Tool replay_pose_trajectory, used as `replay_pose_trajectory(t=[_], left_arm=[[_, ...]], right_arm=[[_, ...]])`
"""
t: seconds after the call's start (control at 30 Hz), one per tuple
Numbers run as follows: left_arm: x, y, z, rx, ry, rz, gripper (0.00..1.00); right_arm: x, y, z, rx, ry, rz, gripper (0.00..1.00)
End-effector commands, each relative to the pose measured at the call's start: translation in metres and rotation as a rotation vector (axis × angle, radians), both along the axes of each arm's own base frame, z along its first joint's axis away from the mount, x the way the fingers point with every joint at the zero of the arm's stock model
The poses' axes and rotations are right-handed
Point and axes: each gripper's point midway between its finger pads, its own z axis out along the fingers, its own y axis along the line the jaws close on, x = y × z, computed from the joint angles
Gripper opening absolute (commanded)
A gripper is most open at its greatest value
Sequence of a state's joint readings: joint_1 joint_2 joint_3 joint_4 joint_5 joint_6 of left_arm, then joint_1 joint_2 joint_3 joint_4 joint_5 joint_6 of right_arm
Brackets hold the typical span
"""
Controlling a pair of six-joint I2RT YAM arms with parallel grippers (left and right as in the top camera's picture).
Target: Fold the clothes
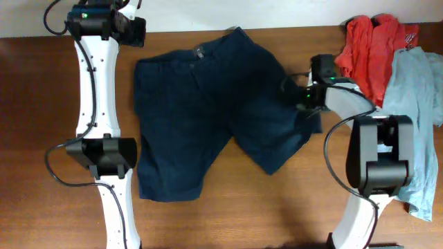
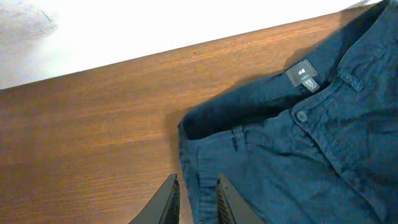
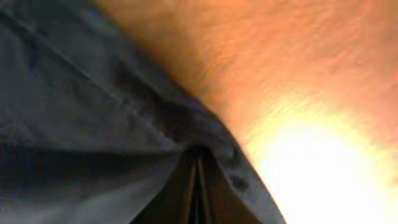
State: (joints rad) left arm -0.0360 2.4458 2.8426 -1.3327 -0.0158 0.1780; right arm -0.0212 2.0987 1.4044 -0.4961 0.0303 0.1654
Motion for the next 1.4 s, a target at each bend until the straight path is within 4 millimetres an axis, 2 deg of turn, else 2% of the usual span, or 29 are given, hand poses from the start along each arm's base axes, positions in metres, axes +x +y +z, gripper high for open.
replay_pose_trajectory(t=[0.0, 0.1, 0.23, 0.3, 0.33, 0.37, 0.4, 0.47, 0.53, 0.63, 0.73, 0.8, 0.9, 0.97, 1.07, 1.13, 1.27, 1.37], left_arm=[[-0.001, 0.005, 0.011, 0.001, -0.024, 0.015, 0.21], [-0.001, 0.005, 0.012, 0.001, -0.026, 0.015, 0.21], [0.001, 0.005, 0.013, 0.001, -0.037, 0.015, 0.21], [0.003, 0.005, 0.014, 0.001, -0.045, 0.015, 0.21], [0.003, 0.005, 0.015, 0.001, -0.049, 0.015, 0.21], [0.004, 0.005, 0.016, 0.001, -0.054, 0.015, 0.21], [0.005, 0.005, 0.017, 0.001, -0.059, 0.015, 0.21], [0.007, 0.005, 0.018, 0.0, -0.066, 0.014, 0.21], [0.007, 0.005, 0.018, 0.0, -0.069, 0.014, 0.2], [0.003, 0.005, 0.015, 0.001, -0.048, 0.014, 0.2], [-0.007, 0.005, 0.015, -0.001, -0.015, 0.018, 0.2], [-0.017, 0.006, 0.022, -0.003, -0.004, 0.023, 0.25], [-0.033, 0.014, 0.046, -0.03, -0.024, 0.072, 0.37], [-0.045, 0.026, 0.068, -0.074, -0.055, 0.15, 0.43], [-0.06, 0.044, 0.091, -0.116, -0.089, 0.219, 0.49], [-0.066, 0.052, 0.098, -0.126, -0.095, 0.231, 0.52], [-0.069, 0.066, 0.092, -0.114, -0.074, 0.249, 0.54], [-0.07, 0.073, 0.089, -0.114, -0.064, 0.263, 0.55]], right_arm=[[0.002, -0.036, -0.017, -0.092, 0.005, 0.018, 0.06], [0.013, -0.038, -0.005, -0.044, -0.029, 0.023, 0.04], [0.03, -0.024, 0.037, 0.037, -0.046, 0.057, 0.04], [0.04, -0.013, 0.073, 0.082, -0.063, 0.082, 0.06], [0.044, -0.006, 0.093, 0.108, -0.074, 0.098, 0.1], [0.046, 0.002, 0.112, 0.133, -0.083, 0.116, 0.18], [0.047, 0.014, 0.14, 0.167, -0.092, 0.144, 0.24], [0.043, 0.032, 0.177, 0.189, -0.103, 0.183, 0.28], [0.036, 0.05, 0.205, 0.194, -0.106, 0.217, 0.31], [0.021, 0.076, 0.233, 0.196, -0.101, 0.273, 0.33], [0.004, 0.102, 0.253, 0.2, -0.093, 0.326, 0.35], [-0.007, 0.115, 0.263, 0.207, -0.084, 0.349, 0.36], [-0.029, 0.131, 0.275, 0.223, -0.062, 0.377, 0.37], [-0.047, 0.14, 0.282, 0.241, -0.036, 0.391, 0.36], [-0.073, 0.151, 0.284, 0.257, 0.032, 0.381, 0.35], [-0.087, 0.162, 0.283, 0.264, 0.072, 0.395, 0.33], [-0.109, 0.2, 0.276, 0.282, 0.134, 0.463, 0.32], [-0.125, 0.228, 0.263, 0.278, 0.184, 0.507, 0.32]])
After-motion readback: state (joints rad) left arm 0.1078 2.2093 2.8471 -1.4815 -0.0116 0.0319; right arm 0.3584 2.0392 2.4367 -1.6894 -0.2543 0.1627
